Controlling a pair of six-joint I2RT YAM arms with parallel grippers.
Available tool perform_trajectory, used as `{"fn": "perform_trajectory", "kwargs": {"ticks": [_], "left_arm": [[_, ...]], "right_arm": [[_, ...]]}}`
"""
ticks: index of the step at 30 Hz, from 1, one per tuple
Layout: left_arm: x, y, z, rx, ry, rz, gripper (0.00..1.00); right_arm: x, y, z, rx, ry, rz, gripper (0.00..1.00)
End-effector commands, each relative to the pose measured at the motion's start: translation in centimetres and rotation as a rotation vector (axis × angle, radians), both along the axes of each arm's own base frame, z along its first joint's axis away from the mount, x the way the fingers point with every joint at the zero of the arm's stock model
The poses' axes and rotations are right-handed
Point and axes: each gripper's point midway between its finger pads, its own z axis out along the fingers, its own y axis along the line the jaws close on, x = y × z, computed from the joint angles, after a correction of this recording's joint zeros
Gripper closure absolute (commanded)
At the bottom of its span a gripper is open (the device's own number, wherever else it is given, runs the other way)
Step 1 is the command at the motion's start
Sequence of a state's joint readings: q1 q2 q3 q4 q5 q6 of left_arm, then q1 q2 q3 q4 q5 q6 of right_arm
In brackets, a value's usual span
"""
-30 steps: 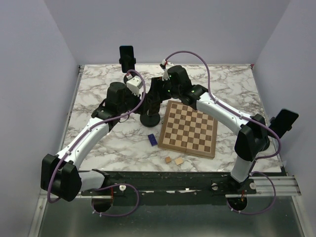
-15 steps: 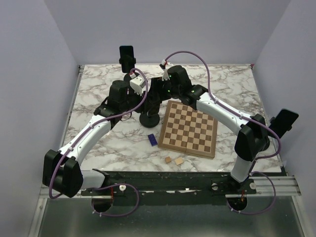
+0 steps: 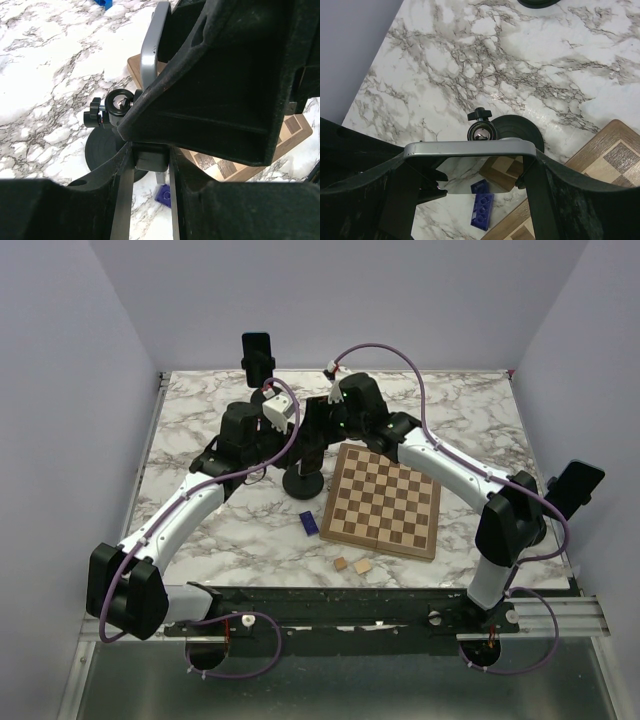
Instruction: Remove the phone from the phone stand
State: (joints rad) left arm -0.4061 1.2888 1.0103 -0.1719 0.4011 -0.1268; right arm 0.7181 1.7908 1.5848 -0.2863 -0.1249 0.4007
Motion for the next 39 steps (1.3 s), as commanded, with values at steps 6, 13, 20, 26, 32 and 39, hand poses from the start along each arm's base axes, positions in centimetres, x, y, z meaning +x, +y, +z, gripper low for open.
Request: {"fn": "perform_trajectory", "kwargs": {"ticks": [6,13,20,26,32,39], "left_arm": [[-1.8,-2.0,2.5,-0.072,-0.022,-0.13,1.0],[-2.2,-2.0,2.9,-0.082,-0.068,-0.151,1.0],[-2.6,-2.0,2.6,-0.075,-0.086,-0.181,1.0],[-2.0,-1.3,2.5,-0.054,-0.117,-0.136,1.0],[-0.8,0.4,2.5,-0.014,-0.165,-0.02,1.0],[-0.5,2.0,3.8,-0.019,-0.281,0.076,1.0]], "right_arm": [[1.3,-1.0,3.2,0.056,-0.128,-0.059,0.99],[1.6,-1.5,2.4,0.069,-0.121,0.073,0.99],[0.6,-1.3,2.4,0.11,-0.136,0.25,0.99],[1.0,-1.8,3.3,0.131,-0.214,0.269,0.99],[2.9,-2.5,4.8,0.15,-0.247,0.159,0.99],[6.2,-6.0,5.2,0.122,-0.263,-0.165,0.99]]}}
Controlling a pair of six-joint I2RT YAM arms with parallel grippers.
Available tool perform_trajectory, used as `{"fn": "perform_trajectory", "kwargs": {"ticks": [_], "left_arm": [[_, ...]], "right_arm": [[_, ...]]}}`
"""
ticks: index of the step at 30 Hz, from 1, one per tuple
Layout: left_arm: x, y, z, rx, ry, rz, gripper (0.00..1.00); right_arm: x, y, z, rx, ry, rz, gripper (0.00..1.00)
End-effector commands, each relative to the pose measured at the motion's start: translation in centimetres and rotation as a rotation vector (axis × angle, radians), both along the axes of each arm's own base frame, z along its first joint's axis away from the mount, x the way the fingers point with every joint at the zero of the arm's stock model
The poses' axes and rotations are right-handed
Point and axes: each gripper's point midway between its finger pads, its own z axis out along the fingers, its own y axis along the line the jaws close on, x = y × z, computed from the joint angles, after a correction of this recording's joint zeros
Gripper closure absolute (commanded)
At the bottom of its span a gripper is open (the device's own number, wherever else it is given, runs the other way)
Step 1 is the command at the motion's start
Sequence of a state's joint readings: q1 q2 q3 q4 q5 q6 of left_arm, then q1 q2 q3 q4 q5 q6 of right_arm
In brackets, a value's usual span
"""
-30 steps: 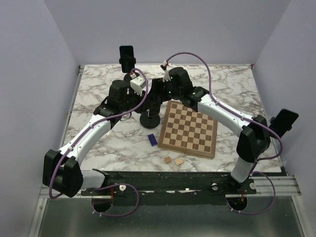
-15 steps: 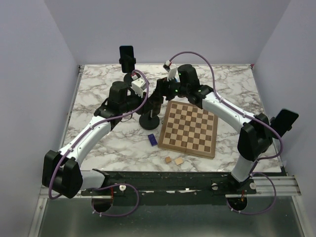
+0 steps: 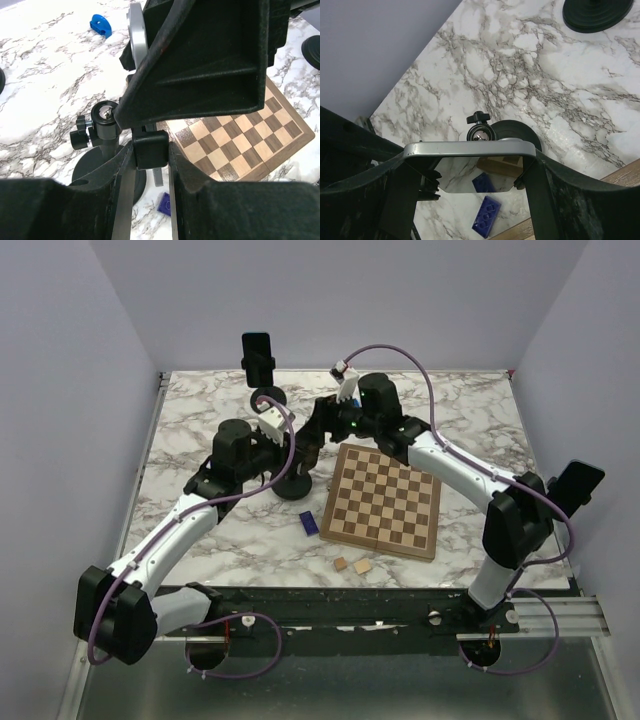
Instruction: Remove the phone from the phone stand
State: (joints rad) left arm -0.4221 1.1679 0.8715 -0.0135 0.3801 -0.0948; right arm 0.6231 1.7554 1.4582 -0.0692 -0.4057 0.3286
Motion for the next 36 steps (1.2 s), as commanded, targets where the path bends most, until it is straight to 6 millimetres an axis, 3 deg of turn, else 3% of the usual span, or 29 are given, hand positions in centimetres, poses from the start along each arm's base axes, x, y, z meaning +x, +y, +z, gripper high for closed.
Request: {"fn": "perform_trajectory", "kwargs": {"ticks": [1,7,10,15,20,23,28,36], "left_arm": [[0.7,1.7,2.4,0.005,-0.119,0.09,1.0],[1.0,1.8,2.0,-0.004,-0.101,0.105,1.0],[0.7,1.3,2.3,-0.033,-0.096,0.074,1.0],[0.8,0.9,1.8,-0.048,-0.056,0.035,1.0],[1.0,0.7,1.0,-0.037,-0.044,0.024,1.0],[0.7,0.4,0.9,-0.044,-0.038,-0.004,1.0],[0.6,0.3,0.4,-0.057,-0.008,-0.051,1.0],[2.2,1.8,-1.3,-0.066,0.06,-0.016,1.0]], "right_arm": [[6.3,-5.9,4.0,0.008,-0.171,-0.396,0.99],[6.5,-7.6,3.7,-0.062,-0.247,-0.439,0.99],[4.5,-5.9,3.5,-0.084,-0.304,-0.252,0.99],[4.0,-5.9,3.7,-0.123,-0.334,-0.229,0.99],[2.7,-4.2,4.8,-0.072,-0.312,-0.147,0.99],[1.9,-2.9,3.8,-0.13,-0.35,-0.106,0.99],[0.7,-2.6,2.0,-0.176,-0.369,0.034,0.99],[-0.4,-1.5,1.2,-0.163,-0.322,0.188,0.99]]}}
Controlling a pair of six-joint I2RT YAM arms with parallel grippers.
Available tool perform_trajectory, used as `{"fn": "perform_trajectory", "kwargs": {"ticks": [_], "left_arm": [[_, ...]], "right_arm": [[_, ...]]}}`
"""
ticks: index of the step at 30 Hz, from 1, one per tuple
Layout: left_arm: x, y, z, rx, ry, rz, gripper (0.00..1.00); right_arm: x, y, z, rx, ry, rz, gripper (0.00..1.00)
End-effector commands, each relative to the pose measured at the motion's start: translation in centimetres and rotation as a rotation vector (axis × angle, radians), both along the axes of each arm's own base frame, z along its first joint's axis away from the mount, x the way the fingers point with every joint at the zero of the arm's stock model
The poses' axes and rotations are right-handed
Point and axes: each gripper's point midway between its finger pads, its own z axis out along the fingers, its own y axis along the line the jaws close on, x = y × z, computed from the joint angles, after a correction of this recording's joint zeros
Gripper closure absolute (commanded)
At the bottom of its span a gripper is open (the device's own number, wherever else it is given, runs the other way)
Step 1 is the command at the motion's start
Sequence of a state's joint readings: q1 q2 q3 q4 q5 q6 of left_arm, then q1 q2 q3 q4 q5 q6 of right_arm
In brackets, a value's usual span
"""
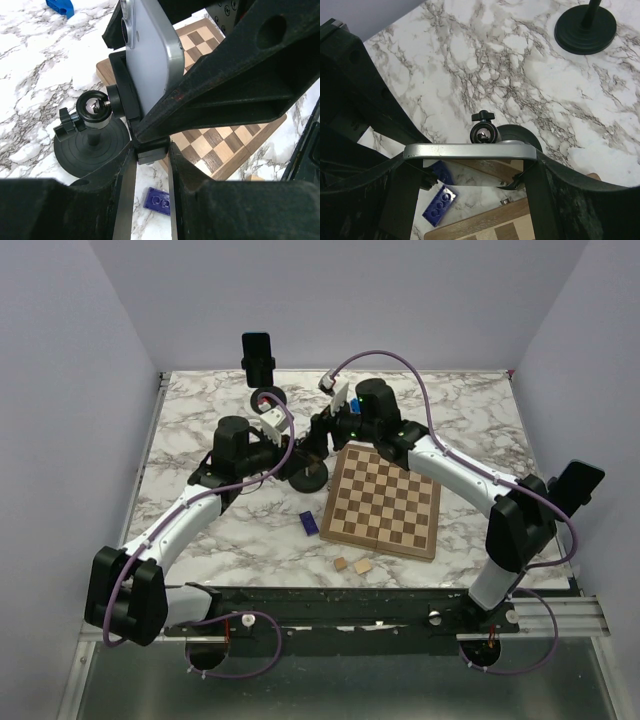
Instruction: Remove the phone from the phone stand
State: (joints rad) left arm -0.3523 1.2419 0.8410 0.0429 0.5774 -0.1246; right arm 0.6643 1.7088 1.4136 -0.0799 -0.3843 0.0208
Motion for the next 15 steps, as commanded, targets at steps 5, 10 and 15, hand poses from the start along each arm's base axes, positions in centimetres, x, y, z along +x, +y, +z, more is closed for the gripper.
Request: {"fn": "perform_trajectory", "kwargs": {"ticks": [5,10,15], "left_arm": [[2.6,3.0,0.6,0.013,-0.043,0.111,1.0],[2.6,3.0,0.5,0.007,-0.044,0.1,1.0],[2.3,2.8,0.9,0.003,-0.049,0.078,1.0]], "right_arm": [[1.0,-2.5,3.0,0.06,-0.055,0.101,0.99],[1.6,-3.0,3.0,0.044,-0.029,0.12,0.99],[2.3,-3.1,3.1,0.062,-0.013,0.059,0.99]]}}
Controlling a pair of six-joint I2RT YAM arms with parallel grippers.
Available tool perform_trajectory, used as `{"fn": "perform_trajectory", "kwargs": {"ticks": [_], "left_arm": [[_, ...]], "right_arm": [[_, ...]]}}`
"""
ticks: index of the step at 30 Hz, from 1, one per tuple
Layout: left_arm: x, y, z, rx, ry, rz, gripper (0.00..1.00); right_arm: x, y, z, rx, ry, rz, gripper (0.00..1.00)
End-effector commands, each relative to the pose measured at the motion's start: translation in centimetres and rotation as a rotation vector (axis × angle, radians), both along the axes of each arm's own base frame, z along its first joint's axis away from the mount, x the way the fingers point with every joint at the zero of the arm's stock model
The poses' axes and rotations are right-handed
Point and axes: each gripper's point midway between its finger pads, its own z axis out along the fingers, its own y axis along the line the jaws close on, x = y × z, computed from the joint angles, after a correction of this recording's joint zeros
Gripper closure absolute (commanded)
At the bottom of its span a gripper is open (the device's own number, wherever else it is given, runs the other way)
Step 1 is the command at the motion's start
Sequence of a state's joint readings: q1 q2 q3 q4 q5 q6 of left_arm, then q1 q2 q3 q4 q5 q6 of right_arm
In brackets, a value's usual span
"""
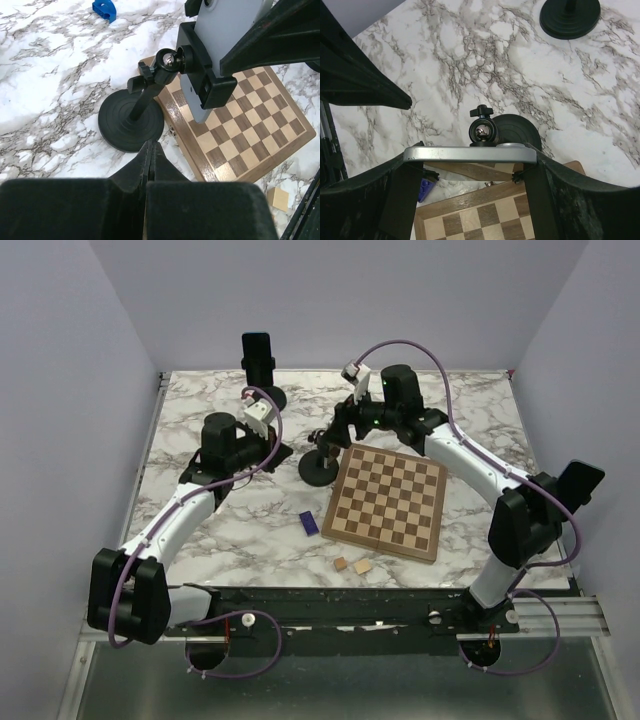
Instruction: Remove the phone from the phone stand
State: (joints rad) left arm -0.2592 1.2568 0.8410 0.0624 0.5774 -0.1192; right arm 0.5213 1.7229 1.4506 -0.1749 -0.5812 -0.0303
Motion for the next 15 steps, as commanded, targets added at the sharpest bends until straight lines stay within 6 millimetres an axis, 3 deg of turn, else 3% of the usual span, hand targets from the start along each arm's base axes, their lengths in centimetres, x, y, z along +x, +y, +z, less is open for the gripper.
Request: {"fn": "perform_trajectory", "kwargs": {"ticks": [1,4,6,8,10,12,15], "left_arm": [[-0.1,-0.3,1.4,0.008,-0.045,-0.019,1.0],[-0.9,-0.9,3.2,-0.019,-0.074,-0.04,0.98],[-1.5,-1.3,3.8,-0.03,-0.09,-0.048,0.71],[-1.8,-1.6,4.1,-0.029,-0.118,-0.049,0.49],[-2.0,-1.9,4.0,-0.022,-0.123,-0.047,0.39],[-1.5,-1.9,3.6,-0.011,-0.112,-0.008,0.2],[-0.7,-2.3,3.0,0.023,-0.105,0.034,0.15]], "right_arm": [[1.5,0.6,3.7,0.08,-0.056,-0.083,0.99],[3.5,0.0,4.2,0.139,0.055,-0.296,0.99],[3.6,0.4,3.7,0.167,0.135,-0.334,0.99],[4.1,0.3,2.7,0.172,0.207,-0.418,0.99],[4.4,0.2,1.6,0.153,0.265,-0.457,0.99],[4.5,0.3,0.9,0.138,0.31,-0.472,0.99],[4.1,0.5,0.2,0.134,0.354,-0.48,0.99]]}}
